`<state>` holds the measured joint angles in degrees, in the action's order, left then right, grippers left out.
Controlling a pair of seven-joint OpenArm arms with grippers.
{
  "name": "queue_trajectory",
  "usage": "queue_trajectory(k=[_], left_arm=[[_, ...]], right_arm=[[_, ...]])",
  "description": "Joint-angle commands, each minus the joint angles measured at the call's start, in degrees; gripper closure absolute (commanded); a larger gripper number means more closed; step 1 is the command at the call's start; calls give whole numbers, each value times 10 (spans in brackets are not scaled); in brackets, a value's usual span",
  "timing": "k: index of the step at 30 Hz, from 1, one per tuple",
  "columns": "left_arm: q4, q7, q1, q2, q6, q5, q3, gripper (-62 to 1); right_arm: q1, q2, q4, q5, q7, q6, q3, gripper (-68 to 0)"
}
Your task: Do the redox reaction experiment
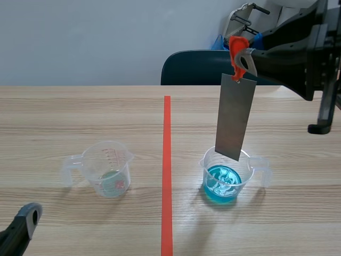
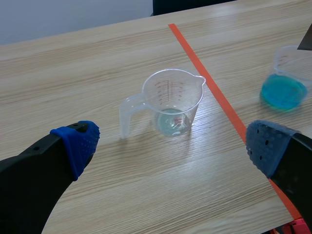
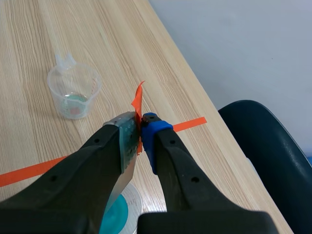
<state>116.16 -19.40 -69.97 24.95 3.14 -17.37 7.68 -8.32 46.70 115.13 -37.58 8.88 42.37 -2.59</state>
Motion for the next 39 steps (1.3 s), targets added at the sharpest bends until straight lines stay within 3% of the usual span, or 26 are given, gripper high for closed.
queue_trajectory(k=[1, 39], left_arm=[[14, -7, -3, 0, 0, 3, 0, -623], [13, -3, -3, 0, 2, 5, 0, -623]], right_arm=[[4, 4, 8, -6, -13, 4, 8, -8], [4, 4, 8, -6, -13, 4, 8, -8]])
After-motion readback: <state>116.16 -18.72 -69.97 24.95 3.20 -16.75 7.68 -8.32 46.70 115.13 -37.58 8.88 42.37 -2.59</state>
